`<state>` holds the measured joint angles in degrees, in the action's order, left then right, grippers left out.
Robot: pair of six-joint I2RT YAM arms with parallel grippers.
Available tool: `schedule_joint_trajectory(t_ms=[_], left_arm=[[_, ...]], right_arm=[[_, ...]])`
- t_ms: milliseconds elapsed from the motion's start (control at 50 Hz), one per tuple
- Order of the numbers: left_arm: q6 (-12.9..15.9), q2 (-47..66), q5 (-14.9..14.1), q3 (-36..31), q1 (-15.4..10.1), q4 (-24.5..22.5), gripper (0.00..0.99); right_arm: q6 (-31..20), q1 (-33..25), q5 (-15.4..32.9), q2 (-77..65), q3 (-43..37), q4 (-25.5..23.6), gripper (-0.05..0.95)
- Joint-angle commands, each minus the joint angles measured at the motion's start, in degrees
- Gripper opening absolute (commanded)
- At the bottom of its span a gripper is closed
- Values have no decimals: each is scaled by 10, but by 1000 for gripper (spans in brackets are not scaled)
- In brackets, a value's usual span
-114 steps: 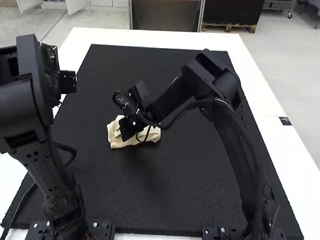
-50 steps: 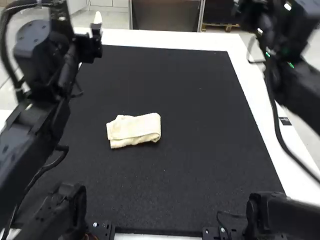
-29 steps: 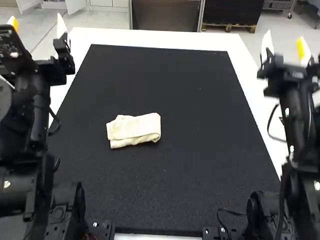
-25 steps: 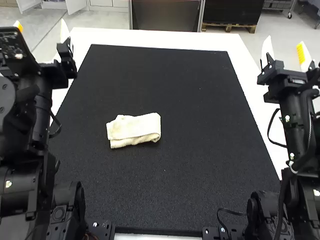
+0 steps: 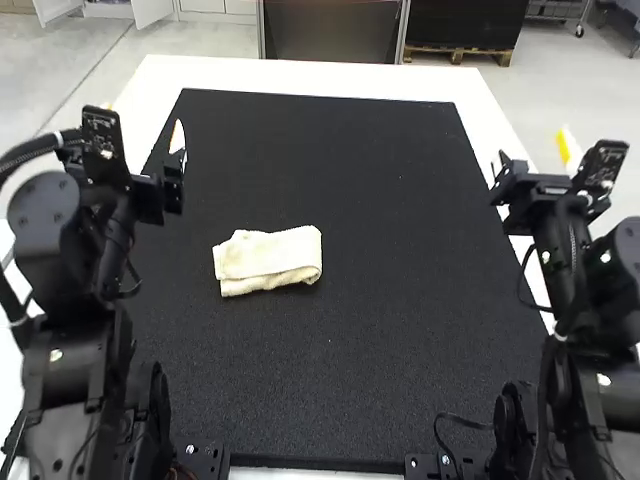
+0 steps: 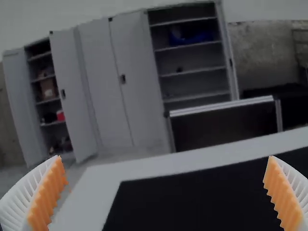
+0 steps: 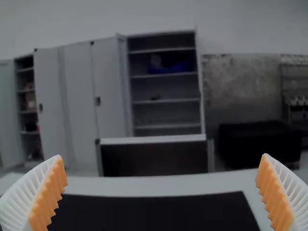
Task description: Fold the towel.
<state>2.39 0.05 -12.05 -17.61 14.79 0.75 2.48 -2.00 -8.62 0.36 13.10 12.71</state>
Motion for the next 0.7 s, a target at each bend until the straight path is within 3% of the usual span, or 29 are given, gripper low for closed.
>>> schedule_joint_trajectory(t_ms=[0,120,180,240,300,400,520,580,680], left_arm=[[11,-1,0,21,5,-73,961],[2,-1,1,53,0,-114,962],[-7,-2,-24,56,-5,-97,961],[3,-1,-10,64,-7,-75,959],[16,-1,-14,78,-8,-81,959],[8,-1,-16,88,-5,-89,961],[2,-1,-131,92,-8,-80,959],[3,-1,-136,96,-9,-79,959],[19,-1,-136,103,-9,-81,959]], right_arm=[[-9,-5,-36,-2,-32,52,907],[-8,-4,-53,-2,-56,92,907],[-10,-4,-73,-2,-58,93,910],[-25,-7,-98,-2,-61,91,910],[-26,-10,-111,-2,-62,91,910],[-26,-11,-125,-2,-64,87,910],[-42,-11,-123,-2,-68,17,910],[-53,-12,-112,-2,-74,-15,910],[-80,-12,-86,-2,-90,-14,908]])
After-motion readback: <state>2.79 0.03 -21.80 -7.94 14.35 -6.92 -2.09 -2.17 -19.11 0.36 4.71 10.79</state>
